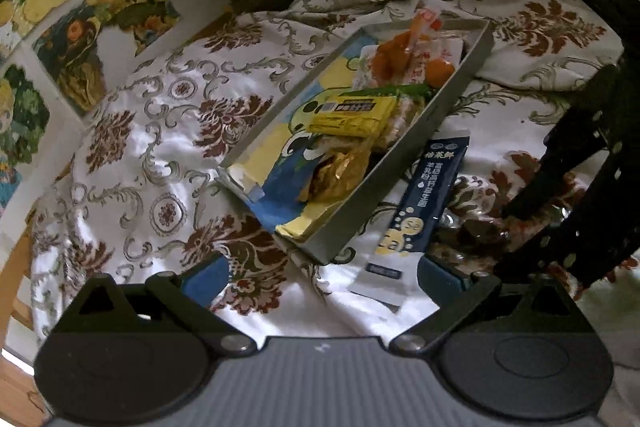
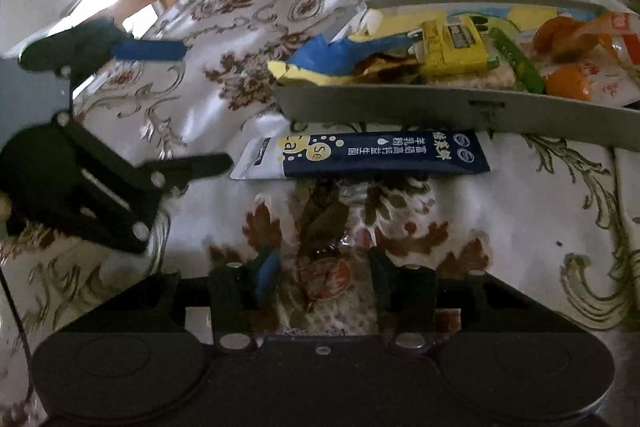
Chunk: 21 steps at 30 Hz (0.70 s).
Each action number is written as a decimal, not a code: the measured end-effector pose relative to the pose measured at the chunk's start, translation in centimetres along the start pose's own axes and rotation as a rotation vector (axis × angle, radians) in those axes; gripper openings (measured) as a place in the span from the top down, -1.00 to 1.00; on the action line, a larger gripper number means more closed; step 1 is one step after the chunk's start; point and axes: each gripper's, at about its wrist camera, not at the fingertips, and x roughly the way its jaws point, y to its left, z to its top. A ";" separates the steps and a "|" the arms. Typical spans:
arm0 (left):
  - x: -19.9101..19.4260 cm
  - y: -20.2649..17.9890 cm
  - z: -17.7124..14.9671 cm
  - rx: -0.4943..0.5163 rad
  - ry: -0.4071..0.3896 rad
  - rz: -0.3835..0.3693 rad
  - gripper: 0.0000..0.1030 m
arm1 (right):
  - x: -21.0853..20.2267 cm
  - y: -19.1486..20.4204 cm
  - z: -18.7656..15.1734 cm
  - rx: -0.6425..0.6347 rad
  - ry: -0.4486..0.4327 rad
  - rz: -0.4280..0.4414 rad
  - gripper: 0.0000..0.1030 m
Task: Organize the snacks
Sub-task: 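Close the left tool on the blue packet while the right tool grasps the brown candy packet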
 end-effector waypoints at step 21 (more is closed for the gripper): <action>7.1 -8.0 5.8 0.111 0.221 -0.245 -0.85 | -6.2 -10.3 -2.1 0.025 -0.029 -0.032 -0.06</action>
